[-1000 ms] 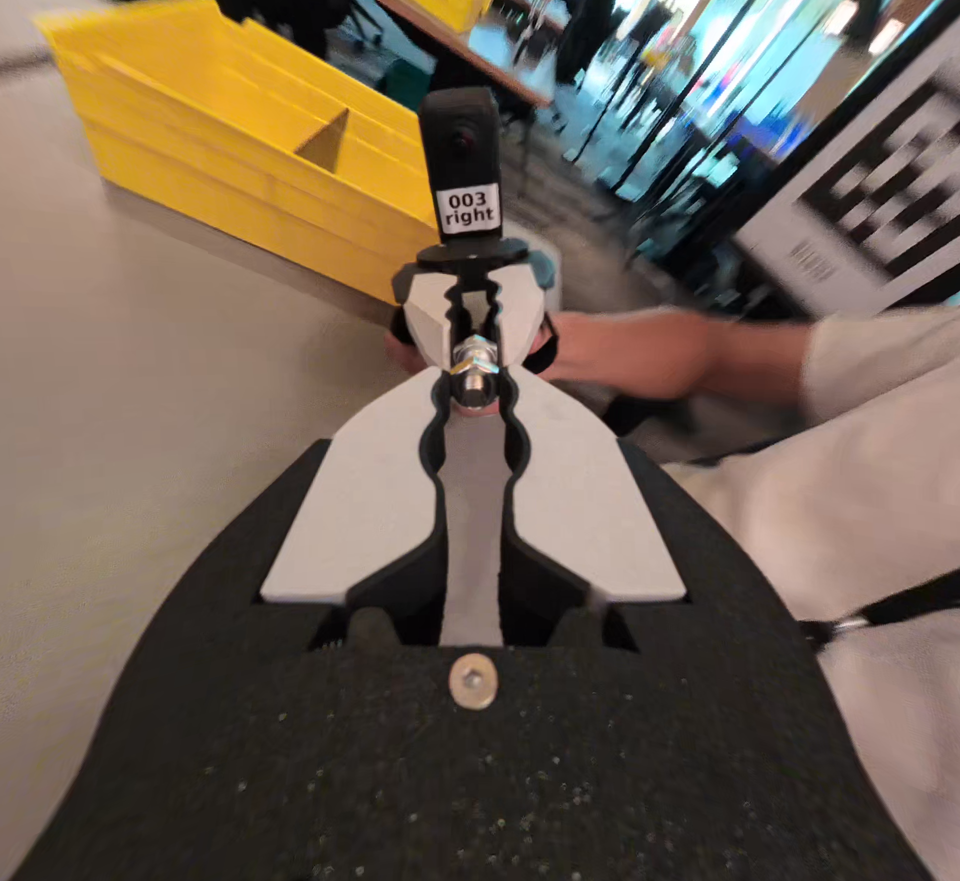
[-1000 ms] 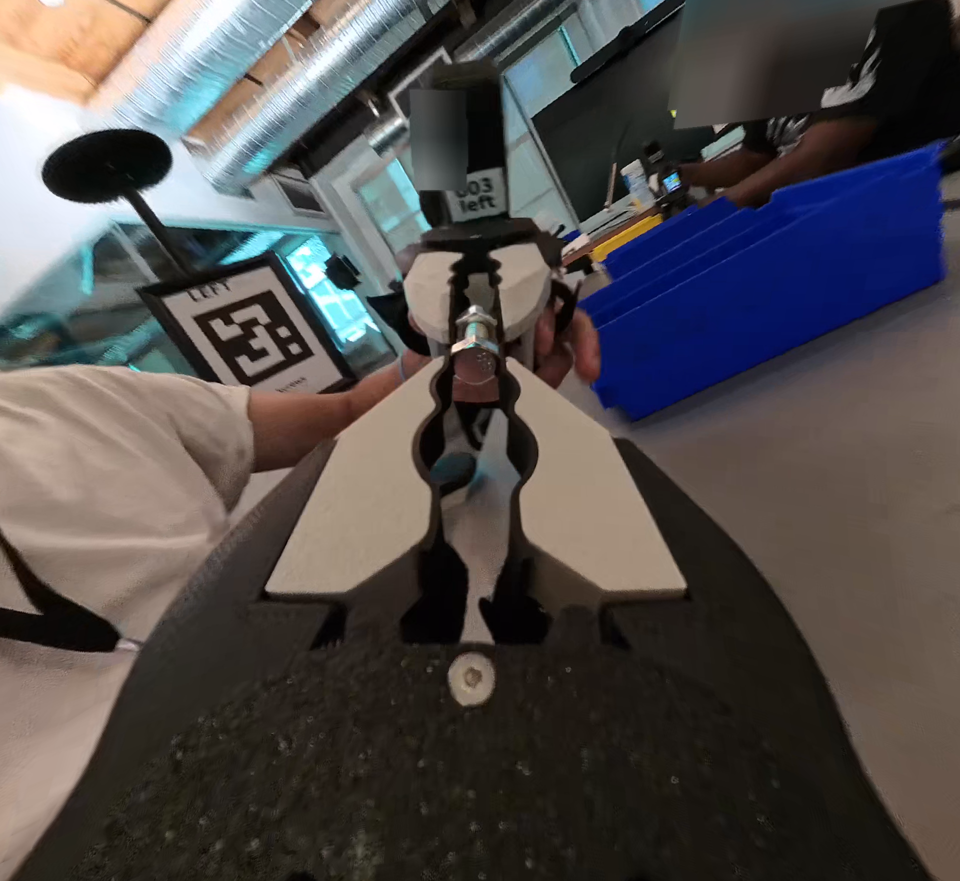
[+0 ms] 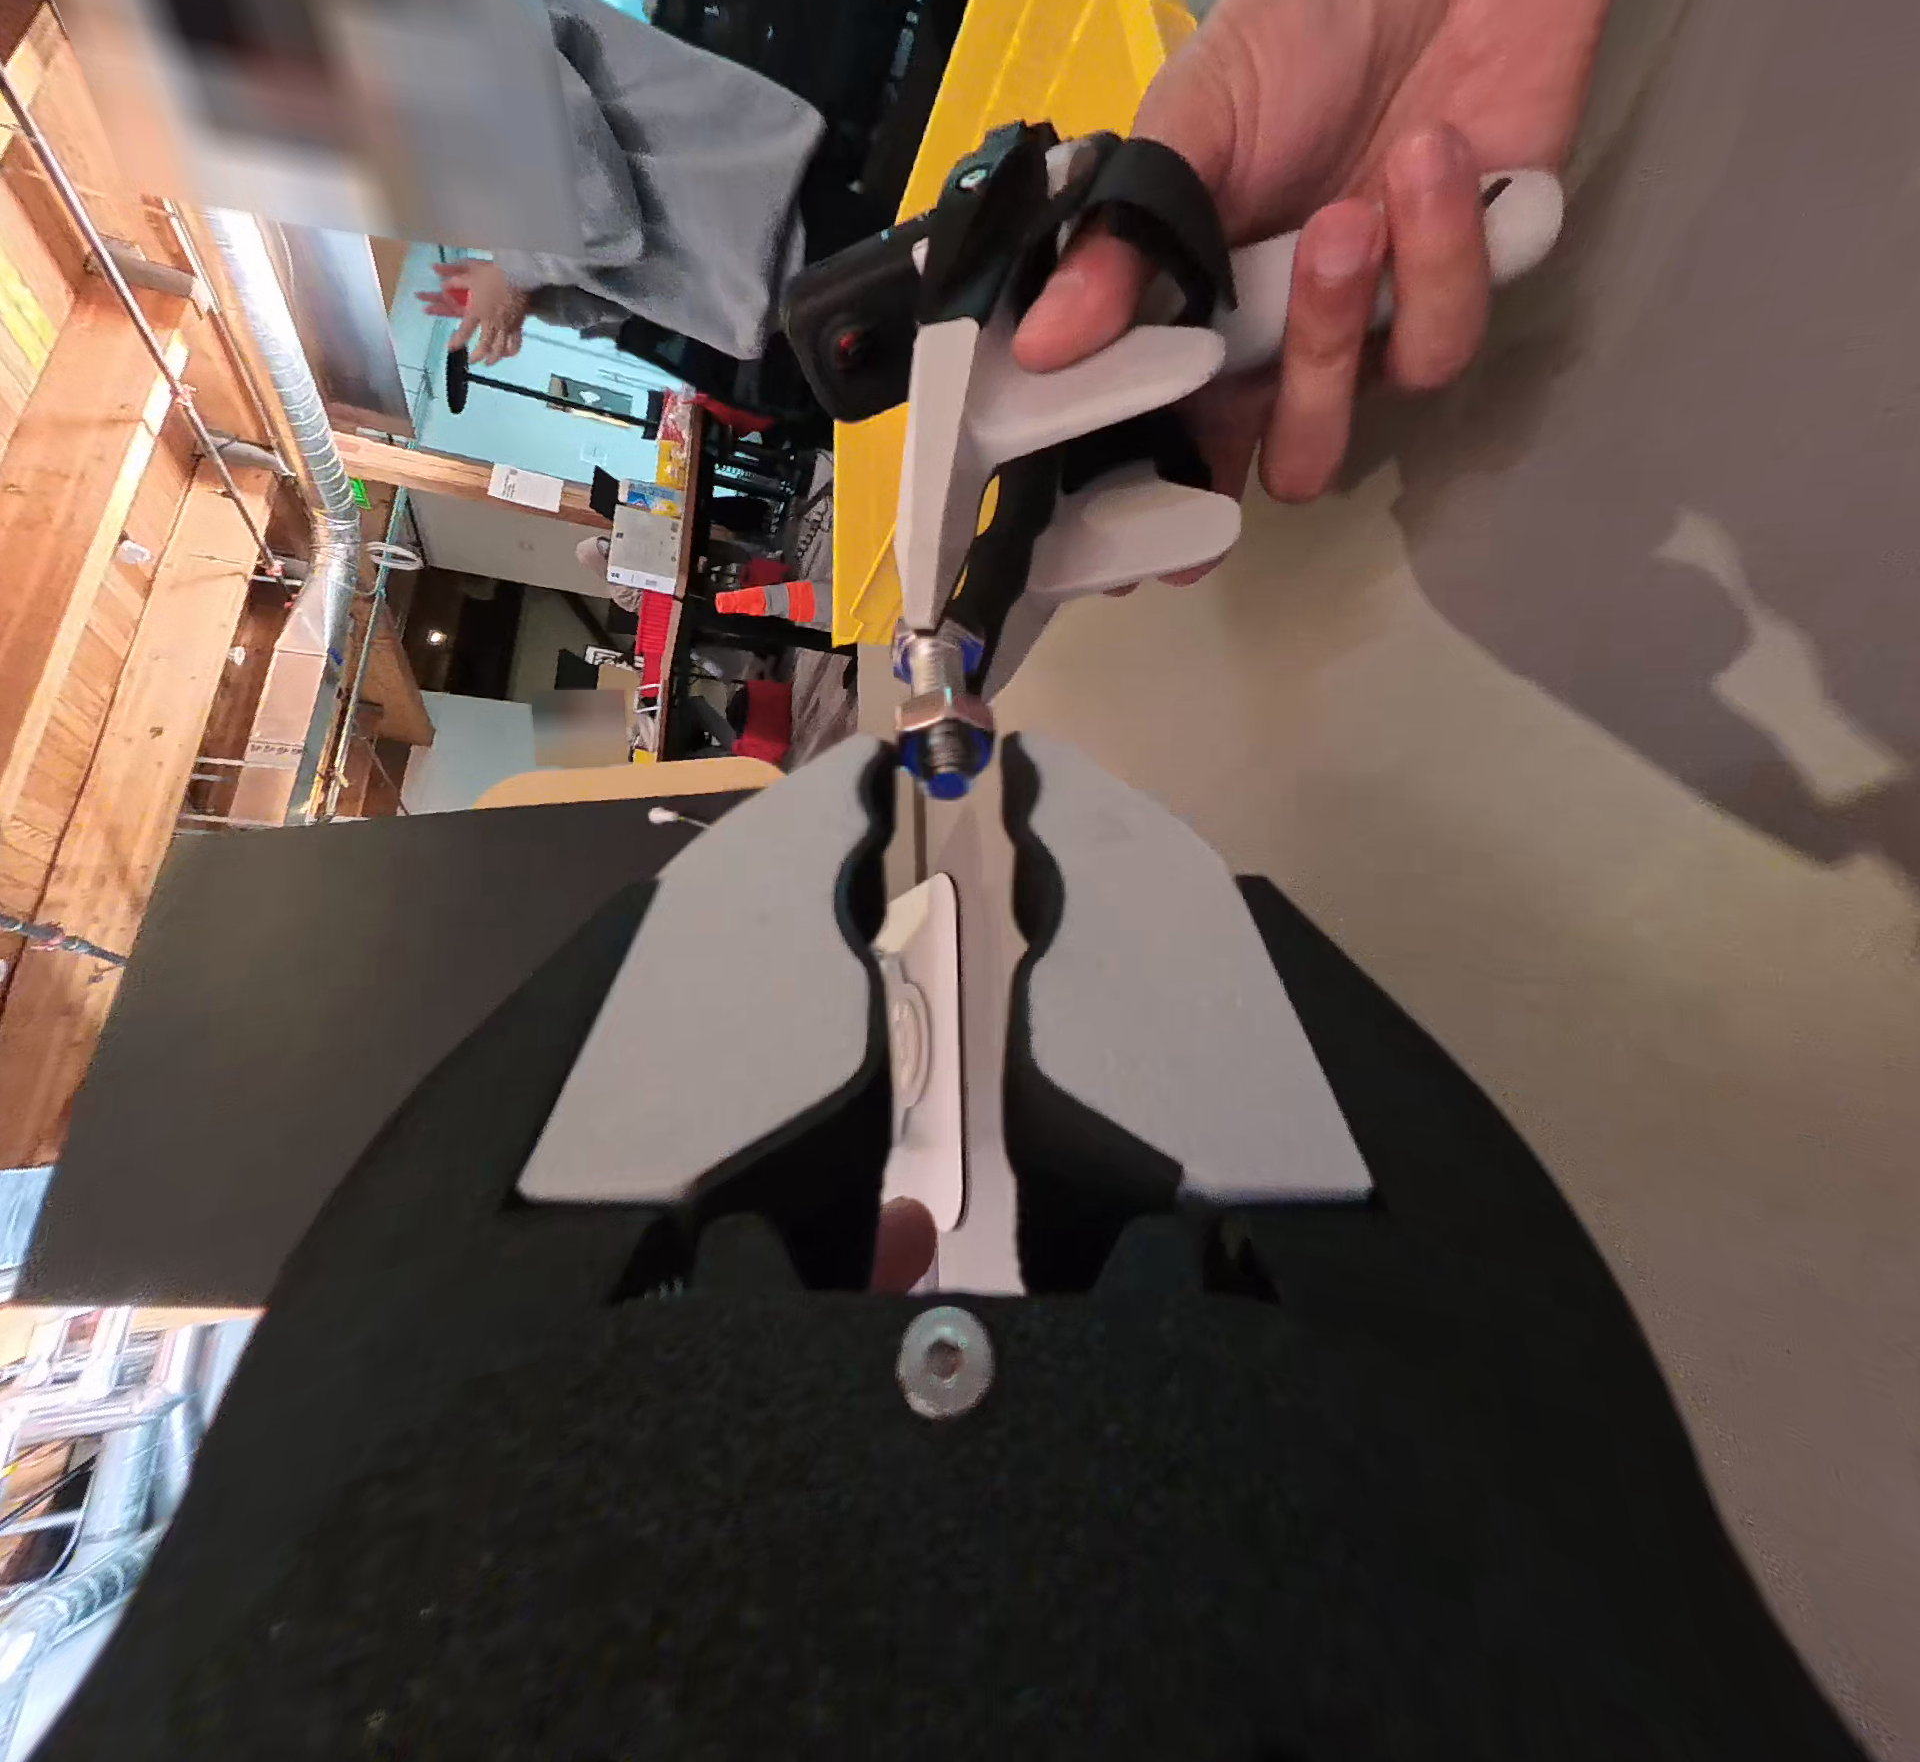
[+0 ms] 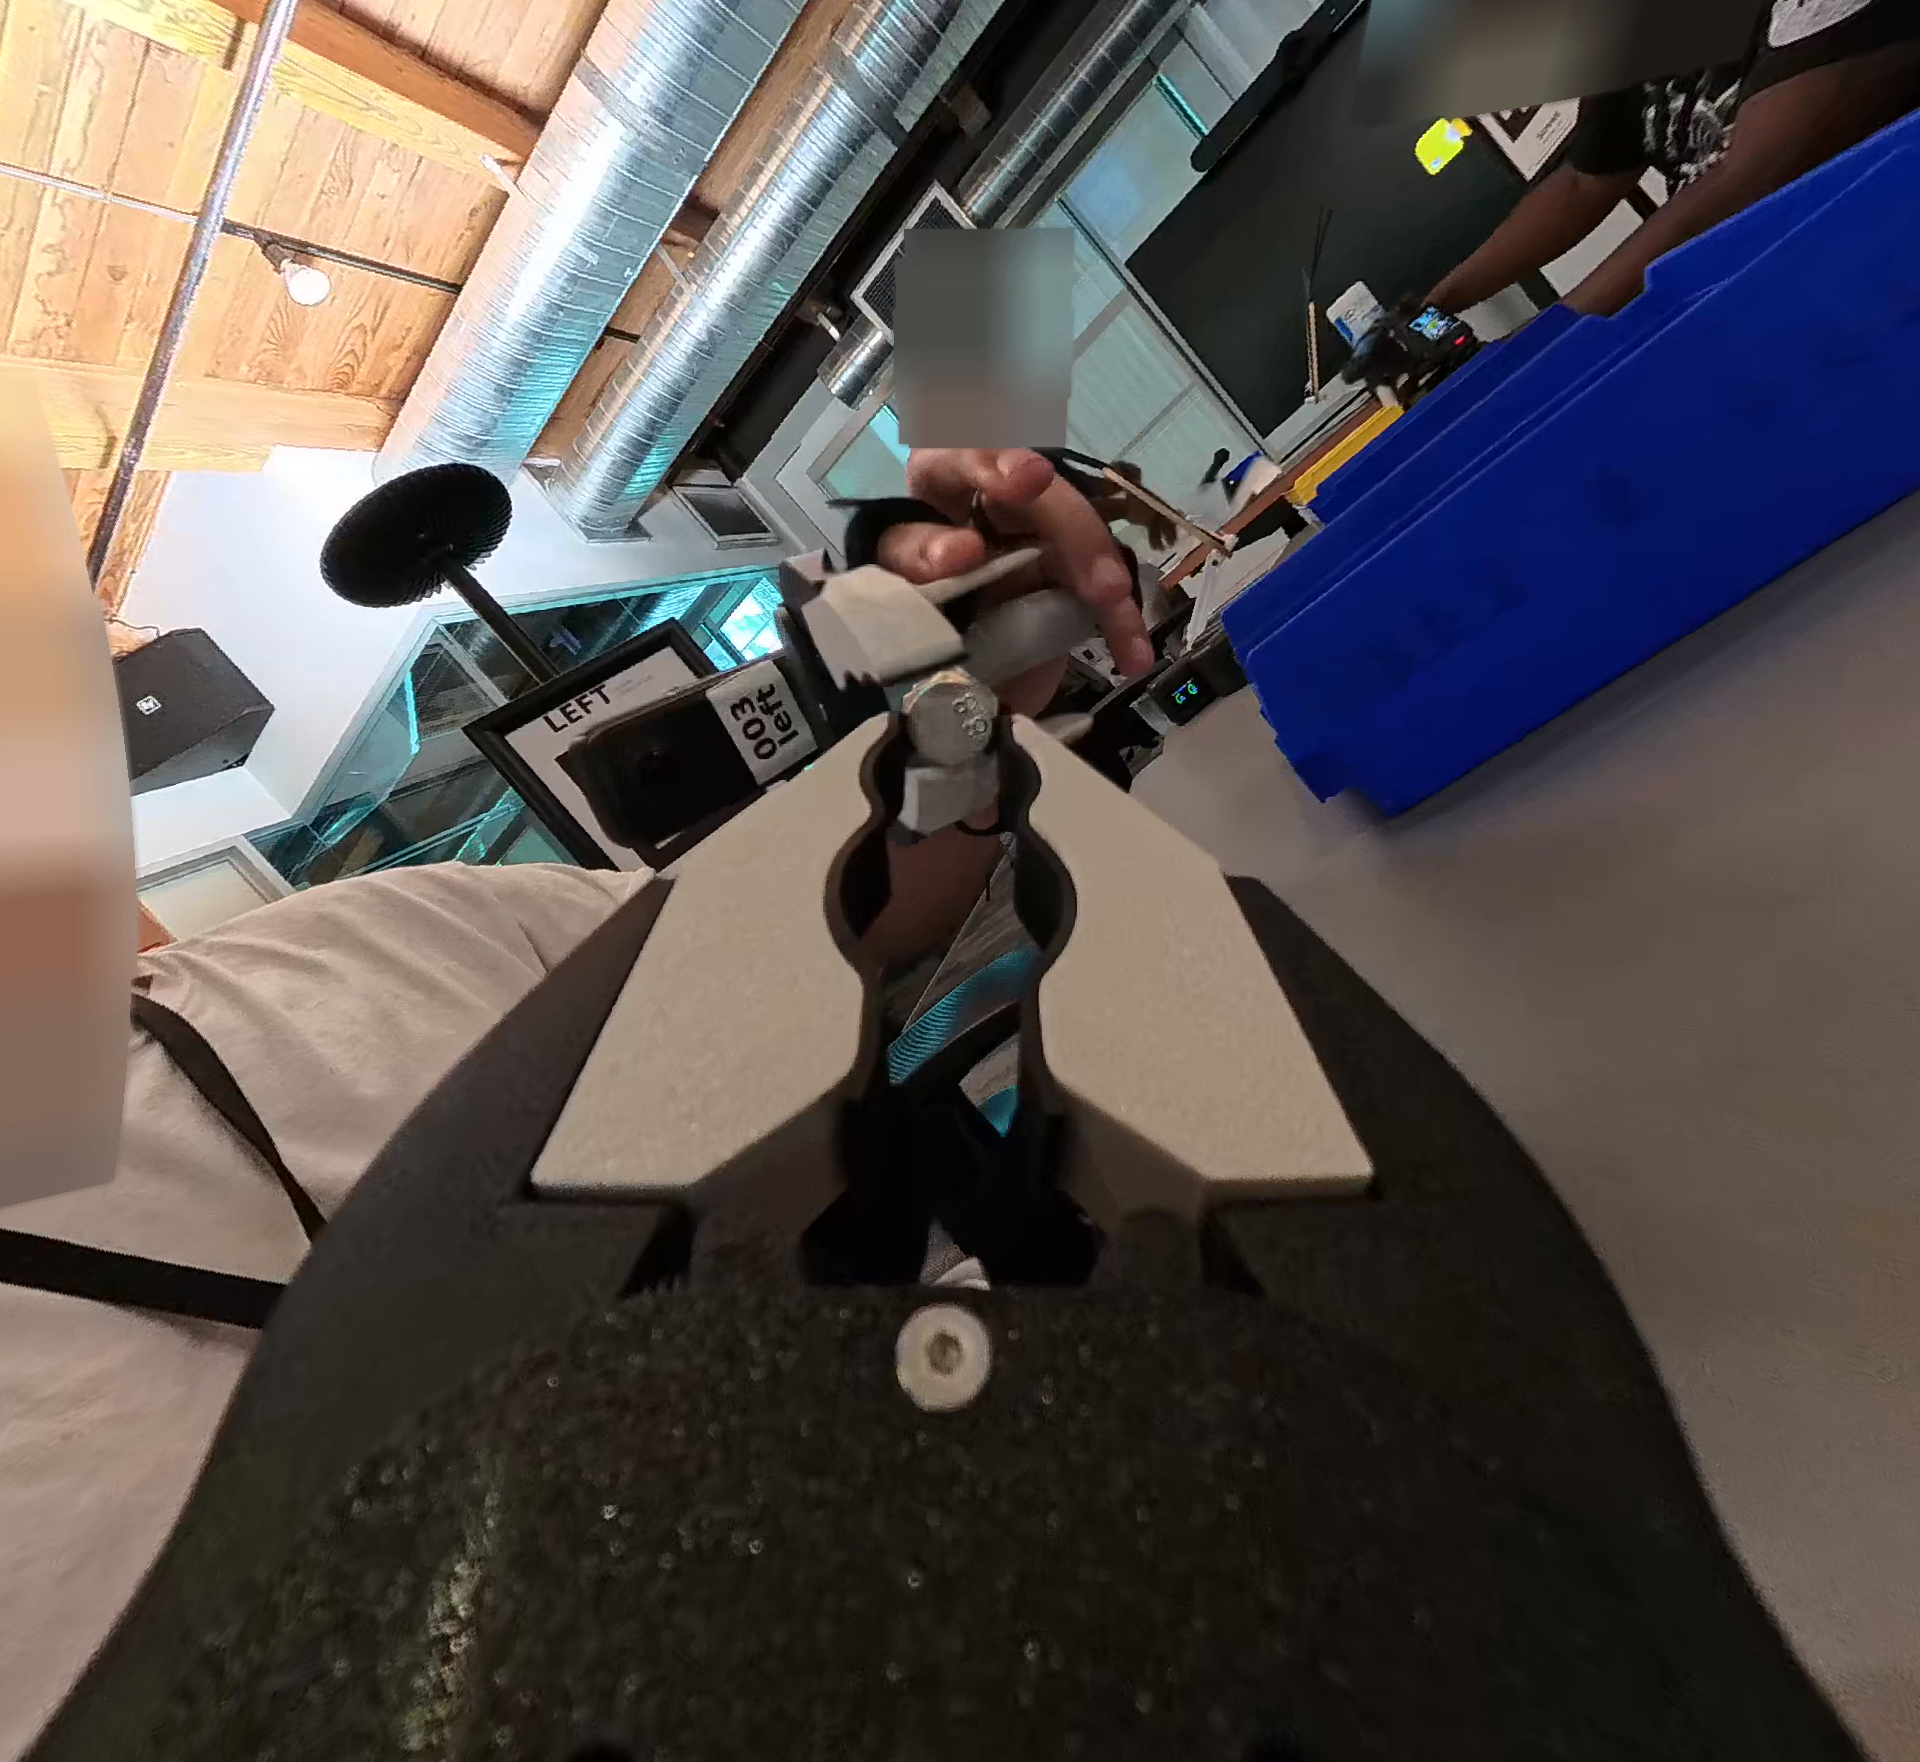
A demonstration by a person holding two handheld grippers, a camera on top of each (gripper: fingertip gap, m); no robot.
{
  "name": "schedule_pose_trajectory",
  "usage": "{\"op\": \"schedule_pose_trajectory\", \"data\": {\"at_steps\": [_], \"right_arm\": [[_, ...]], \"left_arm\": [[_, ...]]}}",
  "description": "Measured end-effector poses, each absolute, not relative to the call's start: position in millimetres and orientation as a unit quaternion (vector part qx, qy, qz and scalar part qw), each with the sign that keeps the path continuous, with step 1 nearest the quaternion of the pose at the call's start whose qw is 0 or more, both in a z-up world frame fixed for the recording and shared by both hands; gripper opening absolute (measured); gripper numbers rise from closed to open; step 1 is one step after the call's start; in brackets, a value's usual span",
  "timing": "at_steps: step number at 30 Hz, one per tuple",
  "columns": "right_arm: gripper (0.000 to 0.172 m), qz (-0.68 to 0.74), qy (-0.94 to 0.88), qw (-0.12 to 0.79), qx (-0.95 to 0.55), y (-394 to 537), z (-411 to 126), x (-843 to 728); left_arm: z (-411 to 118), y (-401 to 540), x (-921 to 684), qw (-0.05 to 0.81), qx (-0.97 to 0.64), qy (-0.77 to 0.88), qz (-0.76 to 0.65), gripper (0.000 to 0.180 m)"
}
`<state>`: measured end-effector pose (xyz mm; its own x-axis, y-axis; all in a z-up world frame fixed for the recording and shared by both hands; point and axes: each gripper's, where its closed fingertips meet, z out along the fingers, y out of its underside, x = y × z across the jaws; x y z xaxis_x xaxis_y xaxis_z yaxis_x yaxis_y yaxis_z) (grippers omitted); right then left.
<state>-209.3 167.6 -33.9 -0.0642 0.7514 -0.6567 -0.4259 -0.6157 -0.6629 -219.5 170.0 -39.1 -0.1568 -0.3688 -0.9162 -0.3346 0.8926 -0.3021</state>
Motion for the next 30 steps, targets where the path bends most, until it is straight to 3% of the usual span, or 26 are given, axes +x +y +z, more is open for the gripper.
{"op": "schedule_pose_trajectory", "data": {"at_steps": [4,8,13,16,19,22,24,30], "right_arm": [[0.016,0.717,-0.145,0.412,-0.544,168.8,-33.3,-207.3],[0.017,0.716,-0.146,0.422,-0.537,168.3,-29.6,-204.3],[0.016,0.687,-0.159,0.457,-0.542,170.0,-28.4,-202.7],[0.017,0.652,-0.176,0.486,-0.555,171.4,-29.5,-201.0],[0.017,0.646,-0.169,0.497,-0.555,173.5,-27.2,-197.3],[0.016,0.642,-0.149,0.505,-0.557,179.9,-27.7,-189.8],[0.016,0.639,-0.139,0.511,-0.558,183.8,-27.1,-182.2],[0.016,0.627,-0.114,0.517,-0.572,191.2,-33.6,-171.6]], "left_arm": [[-38.0,172.3,-217.5,0.6,-0.266,0.753,-0.042,0.017],[-36.0,168.5,-214.7,0.532,-0.421,0.7,-0.223,0.016],[-30.7,167.0,-212.3,0.364,-0.576,0.546,-0.488,0.016],[-30.3,166.6,-211.1,0.215,-0.626,0.434,-0.611,0.016],[-26.6,167.2,-208.5,0.104,-0.621,0.362,-0.687,0.016],[-27.3,166.4,-205.2,0.029,-0.615,0.333,-0.714,0.031],[-29.2,170.9,-204.1,0.043,-0.612,0.321,-0.721,0.03],[-50.5,185.8,-206.9,0.248,-0.619,0.376,-0.644,0.029]]}}
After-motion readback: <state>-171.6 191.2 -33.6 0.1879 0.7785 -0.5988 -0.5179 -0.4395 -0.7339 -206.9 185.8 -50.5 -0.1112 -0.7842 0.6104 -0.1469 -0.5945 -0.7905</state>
